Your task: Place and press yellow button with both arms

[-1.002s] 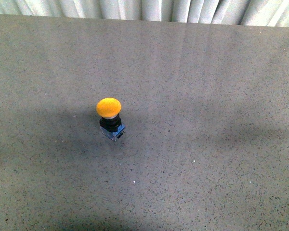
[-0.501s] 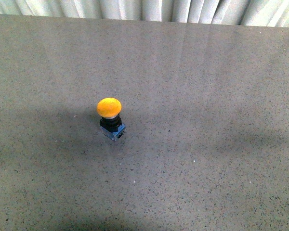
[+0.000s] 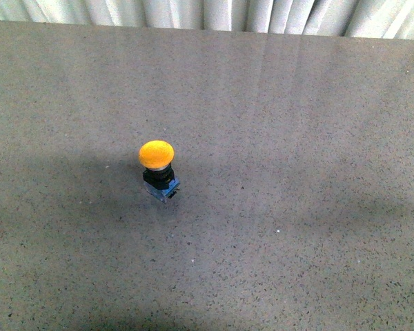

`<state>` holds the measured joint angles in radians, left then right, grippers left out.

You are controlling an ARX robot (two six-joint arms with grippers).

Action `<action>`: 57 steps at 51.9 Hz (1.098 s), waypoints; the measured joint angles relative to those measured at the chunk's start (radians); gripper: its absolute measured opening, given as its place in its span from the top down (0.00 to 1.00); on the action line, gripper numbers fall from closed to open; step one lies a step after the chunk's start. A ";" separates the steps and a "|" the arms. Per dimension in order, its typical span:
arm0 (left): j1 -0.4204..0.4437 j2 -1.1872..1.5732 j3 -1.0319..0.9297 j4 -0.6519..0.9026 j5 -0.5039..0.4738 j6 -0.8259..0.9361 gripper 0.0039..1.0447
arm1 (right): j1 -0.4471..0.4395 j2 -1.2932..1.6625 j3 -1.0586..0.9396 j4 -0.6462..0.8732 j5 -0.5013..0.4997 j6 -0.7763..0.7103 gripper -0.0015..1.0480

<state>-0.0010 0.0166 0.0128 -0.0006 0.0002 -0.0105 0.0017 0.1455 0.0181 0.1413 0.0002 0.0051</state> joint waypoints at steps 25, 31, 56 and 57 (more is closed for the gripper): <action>0.000 0.000 0.000 0.000 0.000 0.000 0.67 | 0.000 -0.139 0.000 -0.138 0.001 -0.002 0.74; 0.000 0.000 0.000 0.000 0.000 0.000 0.50 | 0.000 -0.139 0.000 -0.138 0.001 -0.002 0.57; 0.000 0.000 0.000 0.000 0.000 0.002 0.09 | 0.000 -0.139 0.000 -0.138 0.001 -0.002 0.09; 0.000 0.000 0.000 0.000 0.000 0.002 0.09 | 0.000 -0.139 0.000 -0.138 0.001 -0.002 0.09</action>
<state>-0.0010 0.0166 0.0128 -0.0002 0.0002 -0.0082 0.0017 0.0063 0.0181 0.0029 0.0013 0.0036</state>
